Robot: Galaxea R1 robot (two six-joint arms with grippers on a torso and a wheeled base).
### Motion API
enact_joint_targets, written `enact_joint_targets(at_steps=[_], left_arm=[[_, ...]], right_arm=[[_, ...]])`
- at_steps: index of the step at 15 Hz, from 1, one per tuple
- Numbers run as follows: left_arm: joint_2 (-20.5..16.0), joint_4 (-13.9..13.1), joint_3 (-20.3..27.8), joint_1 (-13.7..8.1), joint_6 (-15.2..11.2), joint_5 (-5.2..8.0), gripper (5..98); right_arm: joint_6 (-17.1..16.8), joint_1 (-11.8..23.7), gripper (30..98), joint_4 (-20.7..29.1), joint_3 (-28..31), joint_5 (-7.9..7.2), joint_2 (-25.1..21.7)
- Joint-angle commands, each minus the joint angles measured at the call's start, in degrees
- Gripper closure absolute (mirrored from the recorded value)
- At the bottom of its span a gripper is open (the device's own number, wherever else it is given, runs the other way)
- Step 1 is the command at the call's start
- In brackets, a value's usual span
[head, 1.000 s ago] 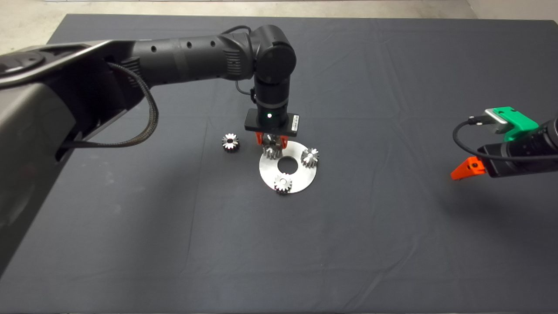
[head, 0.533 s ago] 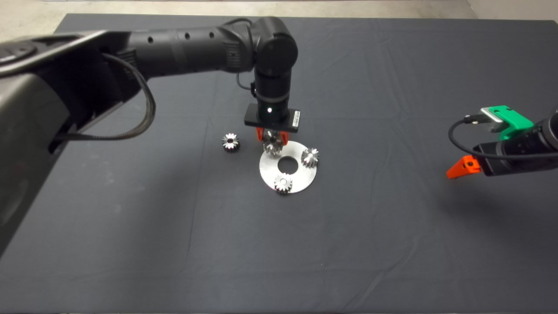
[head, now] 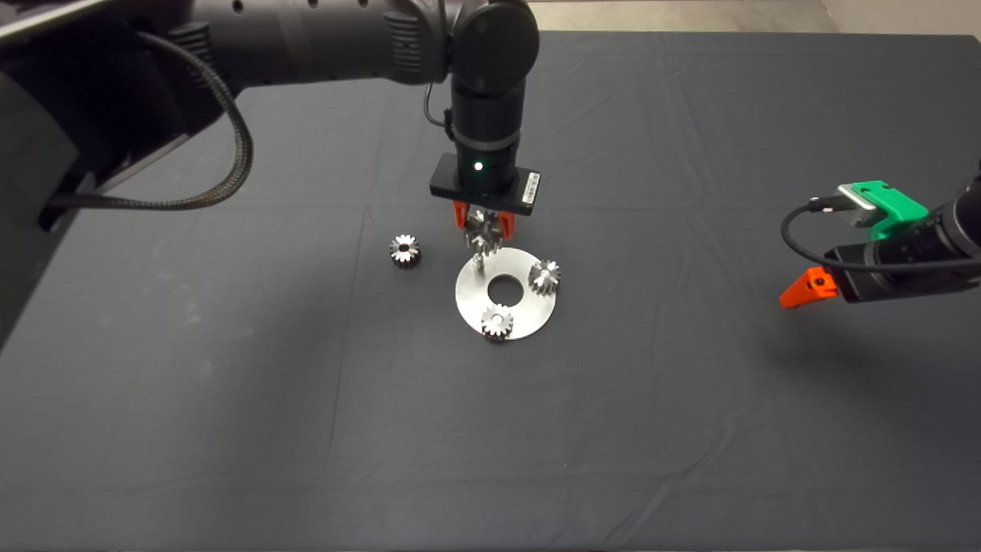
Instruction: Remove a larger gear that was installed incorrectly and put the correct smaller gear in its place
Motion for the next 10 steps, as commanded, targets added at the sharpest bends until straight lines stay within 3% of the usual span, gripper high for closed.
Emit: enact_joint_targets(at_steps=[1, 3, 5, 7, 9, 10], left_arm=[[-21.6, 6.9, 20.3, -2.4, -8.2, 2.57, 66.4], [-31.0, 11.0, 27.3, -2.1, -10.1, 2.44, 66.5], [-38.5, 16.8, 33.0, 0.2, -11.9, 1.34, 66.5], [-41.4, 20.9, 34.5, 3.8, -12.0, 1.07, 66.5], [-41.7, 21.1, 35.2, 6.3, -12.1, 0.40, 66.6], [-41.3, 21.1, 35.3, 7.0, -12.2, -0.66, 66.6]], right_arm=[[0.3, 3.6, 31.6, 1.5, 2.0, -5.43, 0.2], [0.4, 4.1, 31.6, 1.5, 3.4, -5.25, -0.2], [0.5, 4.2, 31.6, 1.5, 3.5, -5.30, -0.6], [0.6, 4.2, 31.6, 1.7, 4.0, -5.34, -1.1], [0.8, 4.1, 31.6, 1.7, 5.6, -5.34, -1.3], [1.1, 4.1, 31.6, 1.7, 5.7, -5.34, -1.2]])
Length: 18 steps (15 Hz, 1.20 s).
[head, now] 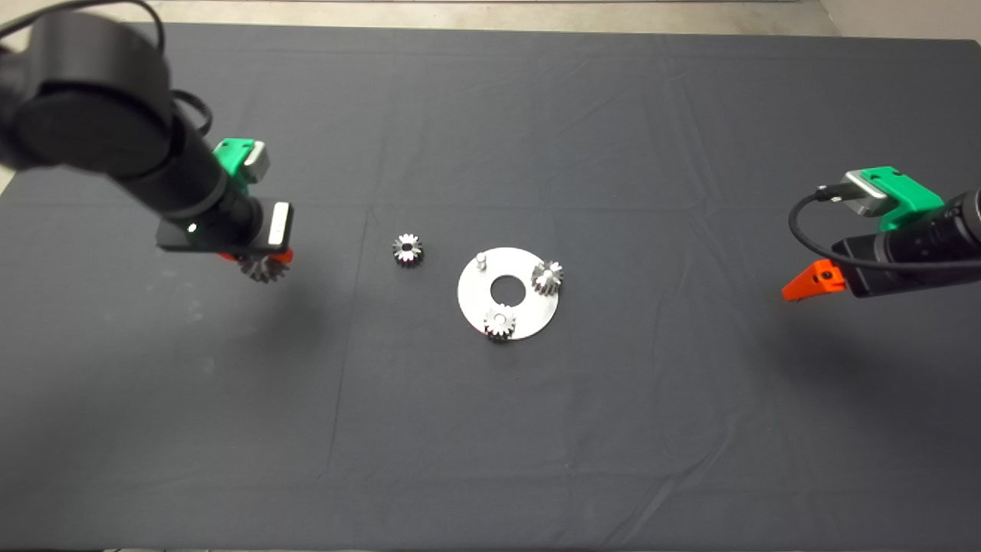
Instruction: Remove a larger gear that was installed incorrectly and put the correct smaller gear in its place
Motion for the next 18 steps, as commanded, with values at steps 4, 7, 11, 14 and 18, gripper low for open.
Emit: enact_joint_targets(at_steps=[4, 7, 11, 14, 18], left_arm=[[7.9, 0.9, -1.9, 3.1, -0.9, -4.26, 66.6], [11.0, 0.5, -2.8, 3.1, -1.5, -4.43, 66.6], [12.7, 0.5, -5.6, 3.3, -0.9, -4.52, 66.6], [12.4, 0.7, -5.7, 5.6, -0.7, -4.43, 66.6], [12.8, 0.7, -5.9, 8.2, -0.6, -4.61, 65.1]], right_arm=[[1.9, 1.4, 31.6, 1.7, 2.4, -5.36, 0.2], [2.0, 1.5, 31.6, 1.7, 3.4, -5.54, -0.4], [2.1, 1.4, 31.6, 1.7, 4.1, -5.36, -0.2], [2.1, 1.4, 31.6, 1.7, 4.2, -5.36, -0.1], [2.2, 1.5, 31.6, 1.7, 3.8, -5.45, 0.1]])
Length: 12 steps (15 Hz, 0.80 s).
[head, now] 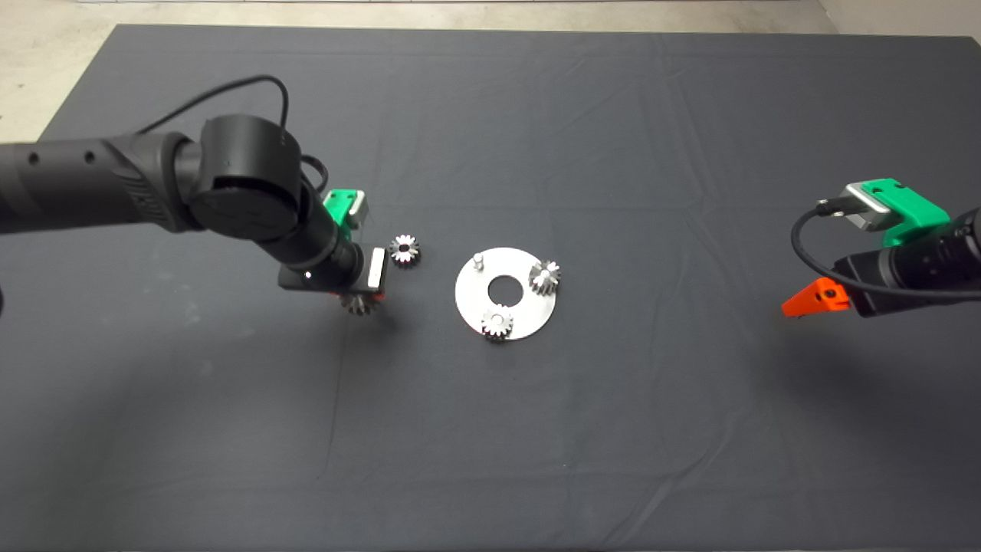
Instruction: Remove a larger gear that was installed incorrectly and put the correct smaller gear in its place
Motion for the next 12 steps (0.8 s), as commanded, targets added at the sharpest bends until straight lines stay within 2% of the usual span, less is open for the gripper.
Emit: enact_joint_targets(at_steps=[1, 7, 12], left_arm=[[0.0, 0.2, 0.5, 0.5, 0.2, 0.27, 63.2], [1.3, 0.2, -0.5, 0.4, 0.3, 0.28, 58.3], [2.2, 0.0, -0.4, 0.2, 0.4, 1.07, 47.4]], right_arm=[[0.5, 1.2, 31.6, 1.6, 0.3, -5.25, 0.2], [0.7, 1.2, 31.6, 1.6, 0.4, -5.25, 0.5], [0.9, 1.2, 31.6, 1.6, 0.3, -5.16, 0.7]])
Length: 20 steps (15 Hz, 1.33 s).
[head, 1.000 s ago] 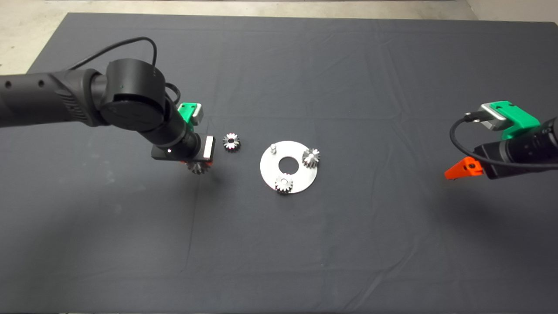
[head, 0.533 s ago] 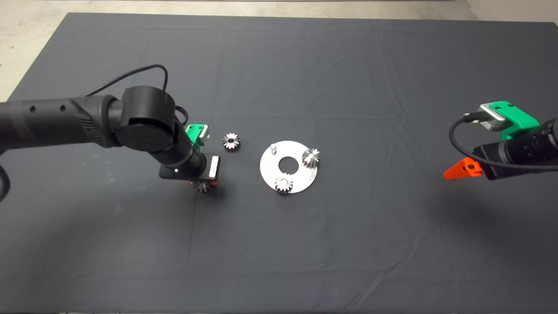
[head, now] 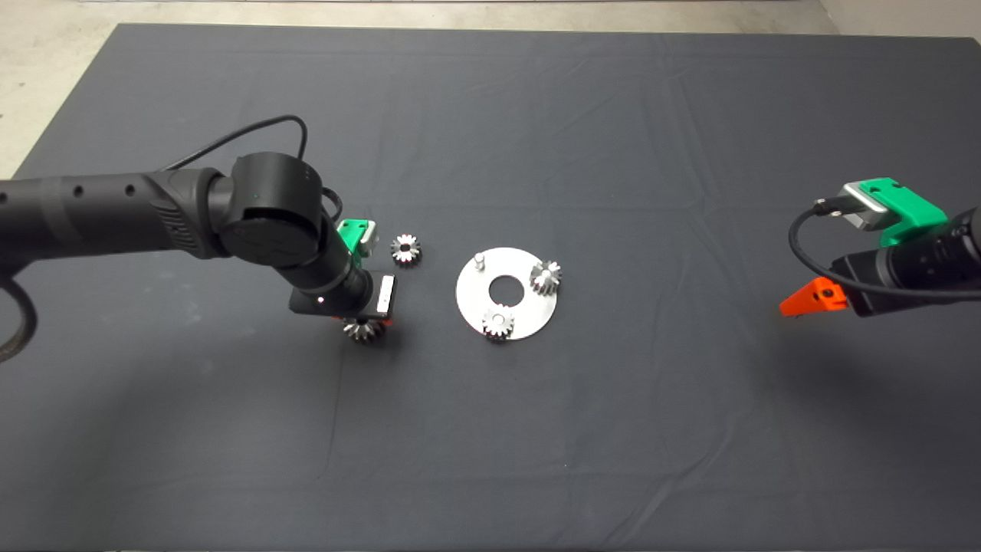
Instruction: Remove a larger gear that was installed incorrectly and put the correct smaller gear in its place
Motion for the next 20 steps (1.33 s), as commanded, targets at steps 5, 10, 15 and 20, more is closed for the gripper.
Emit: enact_joint_targets(at_steps=[5, 10, 15, 20], left_arm=[[0.2, -0.3, 0.2, -1.4, 0.6, 0.53, 39.3], [0.9, -4.3, 0.3, -3.6, 0.9, 7.25, 29.7], [3.4, -5.6, 0.4, -5.9, 0.9, 7.07, 20.0], [9.0, -5.9, -10.3, -6.0, 8.0, 6.63, 14.5]], right_arm=[[1.1, 1.2, 31.6, 1.5, 0.2, -5.23, 1.3], [1.5, 1.2, 31.6, 1.5, 0.2, -5.31, 1.9], [1.5, 1.2, 31.6, 1.5, 0.0, -5.32, 2.3], [1.5, 1.2, 31.6, 1.5, 0.4, -5.40, 2.2]])
